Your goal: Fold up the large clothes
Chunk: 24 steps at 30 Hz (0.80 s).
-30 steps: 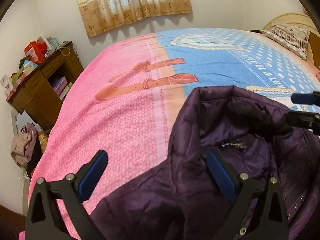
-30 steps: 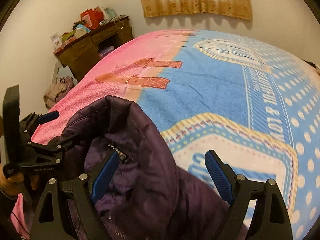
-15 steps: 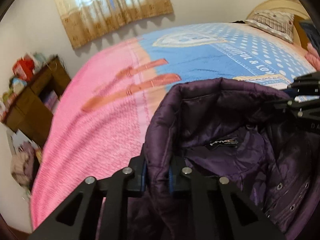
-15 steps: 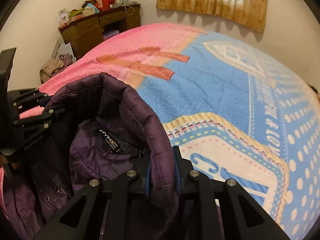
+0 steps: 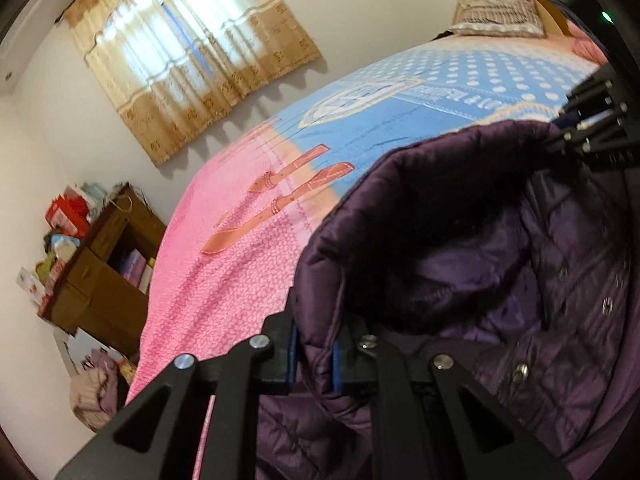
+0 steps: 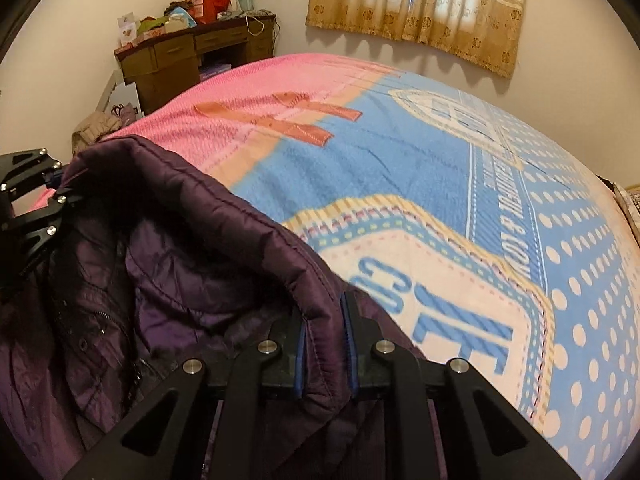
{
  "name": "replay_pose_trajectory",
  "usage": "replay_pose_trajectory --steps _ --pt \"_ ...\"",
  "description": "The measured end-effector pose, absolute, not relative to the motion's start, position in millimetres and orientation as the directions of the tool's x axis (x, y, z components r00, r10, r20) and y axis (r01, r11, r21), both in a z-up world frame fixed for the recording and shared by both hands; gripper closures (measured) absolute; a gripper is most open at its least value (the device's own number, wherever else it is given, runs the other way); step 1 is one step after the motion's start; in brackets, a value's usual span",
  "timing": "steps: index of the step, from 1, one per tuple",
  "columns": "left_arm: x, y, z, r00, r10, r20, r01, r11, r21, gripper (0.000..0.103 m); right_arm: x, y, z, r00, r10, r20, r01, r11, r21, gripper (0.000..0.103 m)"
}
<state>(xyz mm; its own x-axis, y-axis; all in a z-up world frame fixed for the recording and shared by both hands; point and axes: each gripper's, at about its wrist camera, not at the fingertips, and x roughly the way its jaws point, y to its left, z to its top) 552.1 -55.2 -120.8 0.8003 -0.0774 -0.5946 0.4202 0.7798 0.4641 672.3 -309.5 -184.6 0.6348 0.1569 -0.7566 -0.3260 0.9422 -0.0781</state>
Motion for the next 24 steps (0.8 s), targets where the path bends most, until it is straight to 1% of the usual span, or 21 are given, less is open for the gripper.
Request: replay_pose_trajectory --steps 7,12,20,24 --pt "531.9 -60.8 -142.7 0.859 -0.046 -0.509 0.406 0.666 0.625 0.090 670.9 -314.4 -200.2 0.609 0.117 -0.784 -0.290 0.954 -0.082 0.087" --pt "528.5 -59.9 -152.2 0.872 -0.037 -0.488 0.401 0.626 0.669 0.090 672.7 -319.9 -211.8 0.583 0.096 -0.807 -0.257 0.964 -0.071 0.087" --pt "509.2 -63.3 -175.6 0.919 -0.017 -0.395 0.355 0.476 0.805 0.090 670.1 -322.1 -224.0 0.571 0.076 -0.818 -0.238 0.968 -0.077 0.087" --pt "508.2 -63.0 -180.7 0.922 -0.006 -0.387 0.348 0.455 0.820 0.090 669.4 -321.4 -225.6 0.575 0.066 -0.816 -0.236 0.968 -0.087 0.087"
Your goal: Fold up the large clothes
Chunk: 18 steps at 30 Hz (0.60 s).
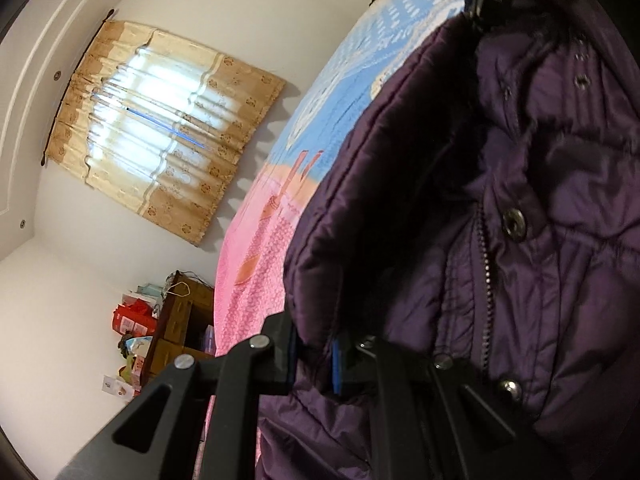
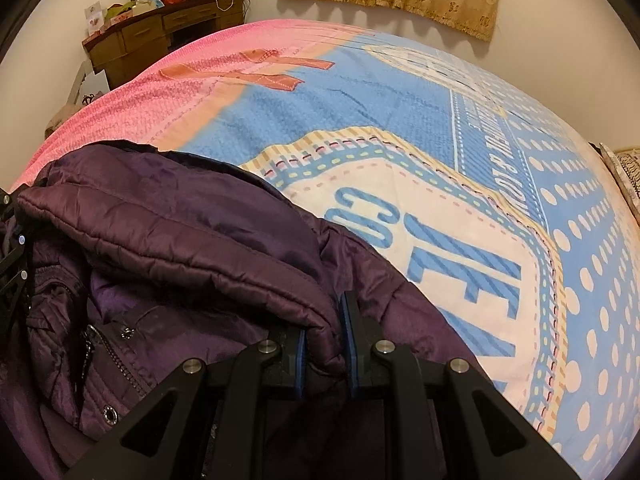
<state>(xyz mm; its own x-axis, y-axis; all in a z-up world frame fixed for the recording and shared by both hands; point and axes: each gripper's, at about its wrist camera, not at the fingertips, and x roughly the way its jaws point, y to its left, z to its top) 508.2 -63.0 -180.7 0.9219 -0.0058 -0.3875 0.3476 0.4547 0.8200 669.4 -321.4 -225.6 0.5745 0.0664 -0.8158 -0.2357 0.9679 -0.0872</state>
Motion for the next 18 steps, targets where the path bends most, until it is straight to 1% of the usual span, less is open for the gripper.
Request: replay_pose_trajectory --steps 5,7,12,13,15,18 --pt "499.2 -69.1 -191.0 0.939 0.006 -0.345 0.313 0.405 0.859 0.090 665.8 -318.0 -227.5 0.581 0.044 -0.813 -0.242 0.963 -0.121 0.087" --pt "496.9 -70.3 -194.6 0.945 0.010 -0.327 0.298 0.384 0.874 0.090 664.1 -318.8 -226.1 0.574 0.052 -0.817 -0.247 0.962 -0.112 0.085" --pt "493.8 -67.8 -193.3 0.947 0.017 -0.320 0.289 0.386 0.876 0.090 646.3 -329.2 -209.3 0.563 0.087 -0.822 -0.242 0.968 -0.063 0.071" --pt "494.1 -67.2 -192.6 0.947 0.016 -0.320 0.289 0.387 0.876 0.090 640.8 -331.9 -204.0 0.568 0.083 -0.819 -0.229 0.971 -0.061 0.067" --pt "494.1 -67.2 -191.8 0.948 0.014 -0.317 0.288 0.384 0.877 0.091 627.6 -338.9 -189.0 0.595 0.088 -0.799 -0.199 0.979 -0.041 0.065" --pt "494.7 -65.2 -194.2 0.949 0.012 -0.315 0.287 0.379 0.880 0.092 616.5 -342.9 -160.3 0.673 0.105 -0.733 -0.139 0.990 0.014 0.063"
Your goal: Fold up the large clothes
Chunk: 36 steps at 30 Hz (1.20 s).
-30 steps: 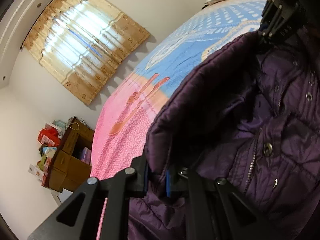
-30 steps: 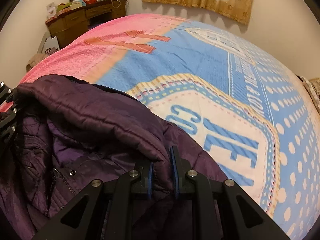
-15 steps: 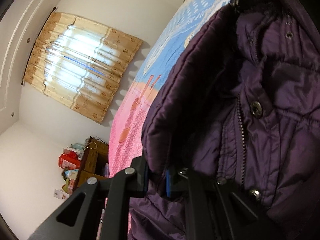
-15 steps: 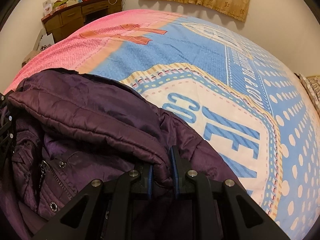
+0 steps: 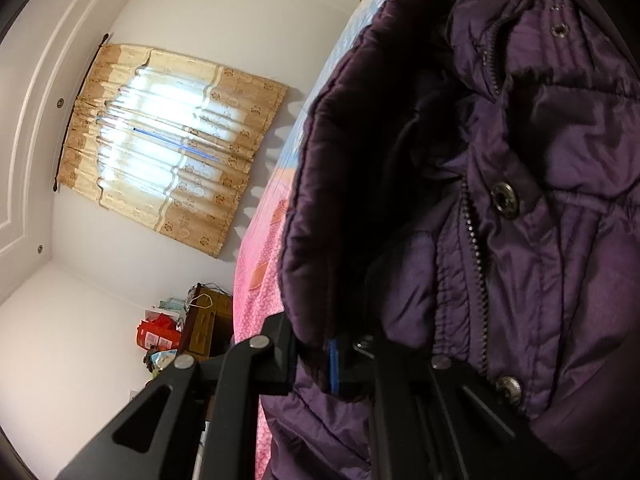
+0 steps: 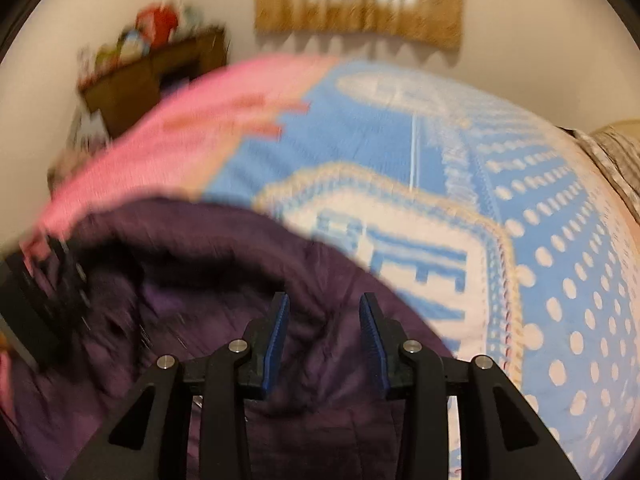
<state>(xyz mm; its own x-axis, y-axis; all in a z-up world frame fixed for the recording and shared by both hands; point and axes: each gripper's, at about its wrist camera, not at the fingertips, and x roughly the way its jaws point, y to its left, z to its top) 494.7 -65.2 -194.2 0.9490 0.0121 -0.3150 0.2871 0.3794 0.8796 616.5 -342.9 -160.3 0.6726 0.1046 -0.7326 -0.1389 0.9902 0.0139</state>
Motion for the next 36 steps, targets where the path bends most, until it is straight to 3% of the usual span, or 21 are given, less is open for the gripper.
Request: replay_pose_trajectory --steps 5,11,16,19,22,23,24,28,30,32,35,36 --pt "487.7 -65.7 -200.3 0.953 0.012 -0.303 0.276 0.378 0.884 0.093 657.8 -310.5 -137.6 0.691 0.264 -0.673 -0.193 0.964 0.180 0.058" --pt "480.3 -64.1 -204.3 0.957 0.006 -0.291 0.266 0.387 0.883 0.093 715.8 -252.0 -161.3 0.580 0.236 -0.780 -0.257 0.961 0.100 0.058" --pt "477.0 -61.6 -203.5 0.963 -0.004 -0.268 0.248 0.390 0.887 0.090 702.0 -250.0 -190.0 0.509 0.223 -0.831 -0.288 0.954 0.080 0.058" --pt "471.8 -60.0 -202.8 0.970 -0.008 -0.243 0.227 0.381 0.896 0.081 688.1 -252.5 -201.6 0.511 0.200 -0.836 -0.310 0.950 0.038 0.058" --pt "461.7 -58.3 -197.4 0.983 -0.005 -0.182 0.171 0.359 0.917 0.050 683.2 -257.7 -207.9 0.519 0.200 -0.831 -0.308 0.951 0.036 0.058" --pt "457.5 -57.1 -194.2 0.985 -0.011 -0.171 0.163 0.360 0.919 0.033 681.4 -257.1 -209.2 0.523 0.197 -0.829 -0.309 0.950 0.031 0.058" --pt "451.0 -54.9 -189.2 0.988 -0.025 -0.151 0.150 0.360 0.921 0.025 680.2 -255.3 -209.5 0.530 0.190 -0.827 -0.315 0.949 0.017 0.058" --pt "434.9 -45.9 -170.3 0.990 -0.055 -0.127 0.138 0.378 0.916 0.020 675.1 -251.3 -214.0 0.549 0.178 -0.817 -0.324 0.946 -0.012 0.058" --pt "433.7 -42.2 -158.7 0.993 -0.045 -0.112 0.121 0.408 0.905 0.010 673.6 -252.2 -217.7 0.559 0.182 -0.809 -0.322 0.947 -0.010 0.058" --pt "438.3 -39.1 -140.8 0.993 -0.030 -0.113 0.113 0.483 0.868 0.007 671.4 -252.7 -220.8 0.568 0.185 -0.802 -0.321 0.947 -0.009 0.058" --pt "459.4 -36.8 -116.6 0.980 0.013 -0.199 0.146 0.630 0.762 0.003 669.7 -252.0 -223.6 0.582 0.181 -0.793 -0.321 0.947 -0.020 0.058" --pt "476.3 -36.3 -106.2 0.962 0.038 -0.271 0.163 0.714 0.680 0.002 669.3 -251.4 -224.6 0.587 0.179 -0.790 -0.321 0.947 -0.024 0.058"
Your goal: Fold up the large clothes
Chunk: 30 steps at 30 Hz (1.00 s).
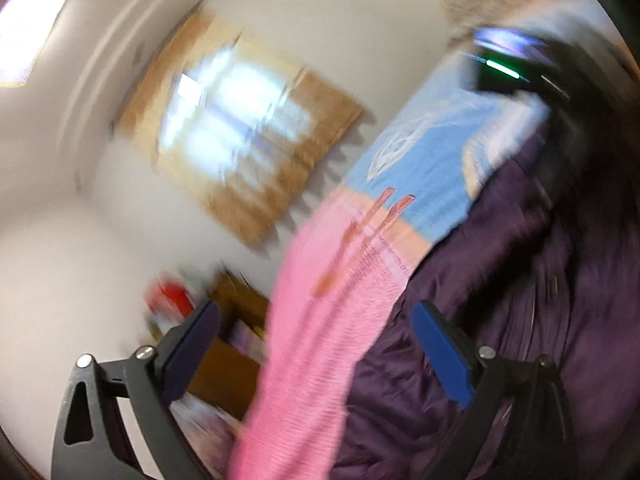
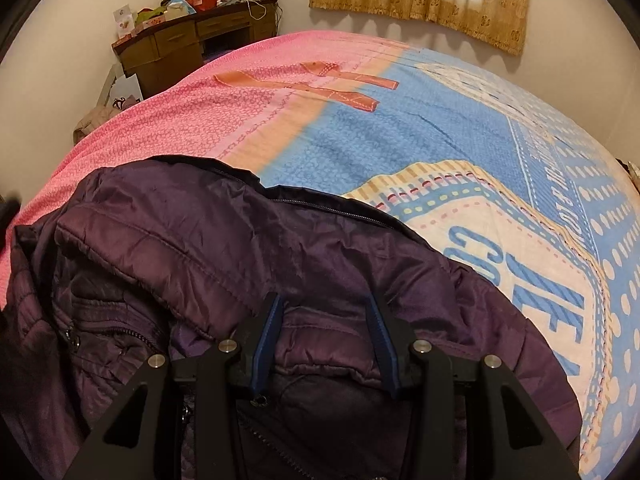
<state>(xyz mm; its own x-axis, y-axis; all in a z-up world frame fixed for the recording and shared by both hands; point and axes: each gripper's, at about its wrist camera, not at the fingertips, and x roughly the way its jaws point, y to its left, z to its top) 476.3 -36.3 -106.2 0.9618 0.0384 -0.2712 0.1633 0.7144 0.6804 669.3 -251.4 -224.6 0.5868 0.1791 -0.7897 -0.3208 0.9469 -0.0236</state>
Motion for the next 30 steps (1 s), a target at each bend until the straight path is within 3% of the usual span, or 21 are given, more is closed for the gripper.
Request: replay_pose_trajectory --steps 2,4,6,8,11,30 --pt "503.8 -34.2 -100.3 0.912 0.041 -0.408 0.203 0.820 0.535 0.002 667.7 -249.8 -226.3 0.597 0.173 -0.783 -0.321 0.947 -0.035 0.058" --pt "526.3 -37.0 -105.9 0.871 0.036 -0.491 0.220 0.863 0.455 0.002 665.7 -248.0 -227.5 0.608 0.166 -0.776 -0.323 0.945 -0.051 0.058" --pt "544.9 -48.0 -124.7 0.827 0.048 -0.560 0.241 0.869 0.431 0.003 663.7 -248.4 -228.0 0.616 0.169 -0.770 -0.324 0.944 -0.052 0.058" --pt "554.6 -62.9 -156.2 0.790 0.102 -0.604 0.262 0.834 0.485 0.004 663.0 -251.2 -228.3 0.617 0.185 -0.765 -0.327 0.944 -0.035 0.058" --pt "551.6 -65.2 -175.9 0.782 0.130 -0.610 0.256 0.824 0.504 0.004 662.3 -255.5 -228.9 0.615 0.212 -0.759 -0.330 0.944 -0.003 0.057" --pt "540.7 -49.9 -177.2 0.790 0.086 -0.607 0.238 0.870 0.432 0.003 662.1 -253.2 -236.7 0.622 0.206 -0.755 -0.325 0.946 -0.011 0.057"
